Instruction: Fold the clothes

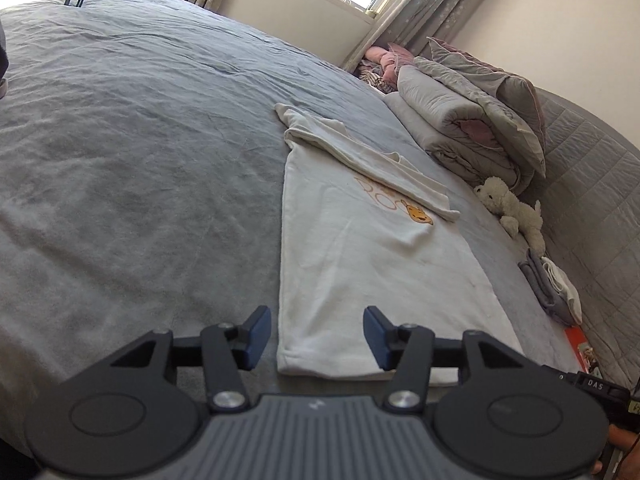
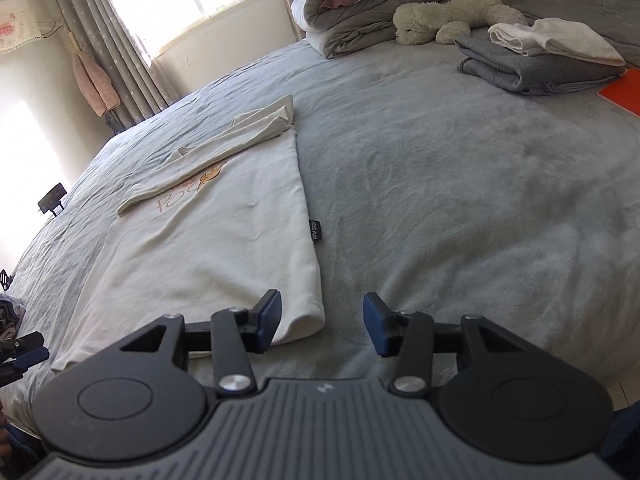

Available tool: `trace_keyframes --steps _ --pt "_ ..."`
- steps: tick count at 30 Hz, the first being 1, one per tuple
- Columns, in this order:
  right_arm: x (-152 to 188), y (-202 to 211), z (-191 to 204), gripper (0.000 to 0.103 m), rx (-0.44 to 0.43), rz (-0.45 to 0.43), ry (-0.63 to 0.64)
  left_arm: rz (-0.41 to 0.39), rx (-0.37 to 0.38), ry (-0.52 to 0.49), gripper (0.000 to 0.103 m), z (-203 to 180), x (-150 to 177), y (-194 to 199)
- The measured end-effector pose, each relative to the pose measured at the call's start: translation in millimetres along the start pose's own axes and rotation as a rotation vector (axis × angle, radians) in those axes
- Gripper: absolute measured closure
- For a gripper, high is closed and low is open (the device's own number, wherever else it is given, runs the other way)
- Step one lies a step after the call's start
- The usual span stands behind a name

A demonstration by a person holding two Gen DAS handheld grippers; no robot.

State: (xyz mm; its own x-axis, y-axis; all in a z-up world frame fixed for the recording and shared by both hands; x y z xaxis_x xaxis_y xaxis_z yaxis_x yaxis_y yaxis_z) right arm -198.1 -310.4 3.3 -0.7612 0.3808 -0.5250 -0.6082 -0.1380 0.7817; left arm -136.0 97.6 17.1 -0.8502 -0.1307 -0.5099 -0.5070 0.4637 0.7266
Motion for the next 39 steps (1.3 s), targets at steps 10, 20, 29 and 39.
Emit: trace_keyframes --steps 10,20,29,39 --pt "-1 -4 -4 0.074 -0.056 -0.009 -0.051 0.051 -0.023 0.053 0.090 4 -1 -19" --pt "-2 18 2 0.095 -0.065 -0.102 -0.046 0.062 -0.016 0.083 0.097 1 -4 -3" --pt "-6 66 8 0.096 -0.099 -0.150 -0.042 0.094 0.032 0.102 0.097 -13 1 37" --pt "0 78 5 0.096 -0.090 -0.113 -0.026 0.153 0.000 0.102 0.097 -20 22 52"
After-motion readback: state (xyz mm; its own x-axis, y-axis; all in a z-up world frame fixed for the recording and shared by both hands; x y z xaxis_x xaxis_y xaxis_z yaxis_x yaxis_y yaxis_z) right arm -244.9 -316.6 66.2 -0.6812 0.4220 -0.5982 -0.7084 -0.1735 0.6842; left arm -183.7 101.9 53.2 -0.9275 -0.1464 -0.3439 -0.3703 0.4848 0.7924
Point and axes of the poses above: each gripper's, at about its wrist camera, not at the fingertips, and y roughly against the way its jaws point, z to its left, x to its underside, the point moved 2 cm from there along -y, roughly the way its jaws point, and after that the axes turned 11 degrees about z, right-handed, at the moved point
